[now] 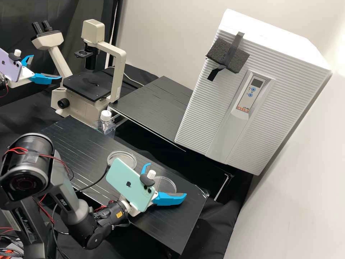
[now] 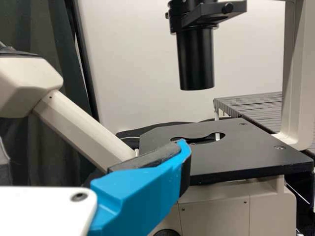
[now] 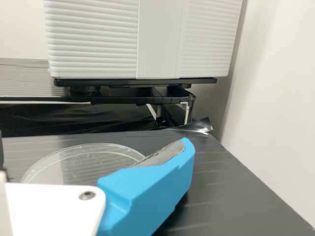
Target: Close the petri dish lid.
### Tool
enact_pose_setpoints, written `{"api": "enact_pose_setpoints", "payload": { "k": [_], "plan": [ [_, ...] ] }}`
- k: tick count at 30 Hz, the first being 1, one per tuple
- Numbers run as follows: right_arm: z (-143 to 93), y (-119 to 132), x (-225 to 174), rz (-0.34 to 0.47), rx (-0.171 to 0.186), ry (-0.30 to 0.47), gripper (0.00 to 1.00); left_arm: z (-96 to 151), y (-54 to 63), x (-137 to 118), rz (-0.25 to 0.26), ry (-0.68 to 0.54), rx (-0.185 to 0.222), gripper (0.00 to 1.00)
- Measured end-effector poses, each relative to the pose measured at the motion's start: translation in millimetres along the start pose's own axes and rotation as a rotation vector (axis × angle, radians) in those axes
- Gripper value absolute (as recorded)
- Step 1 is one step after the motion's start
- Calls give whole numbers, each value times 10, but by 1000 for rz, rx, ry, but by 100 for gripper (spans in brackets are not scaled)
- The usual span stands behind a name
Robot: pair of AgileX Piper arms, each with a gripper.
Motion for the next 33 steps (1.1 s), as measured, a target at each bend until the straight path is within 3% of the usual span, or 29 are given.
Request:
{"api": "enact_pose_setpoints", "payload": {
  "k": [23,24,33],
  "plan": [
    [100,-8,-26,-16,14,-36,100,0,0,0,0,0,0,100],
    [100,-8,-26,-16,14,-36,0,0,0,0,0,0,0,100],
    [101,-11,-25,-19,14,-35,0,0,0,0,0,0,0,100]
  ]
}}
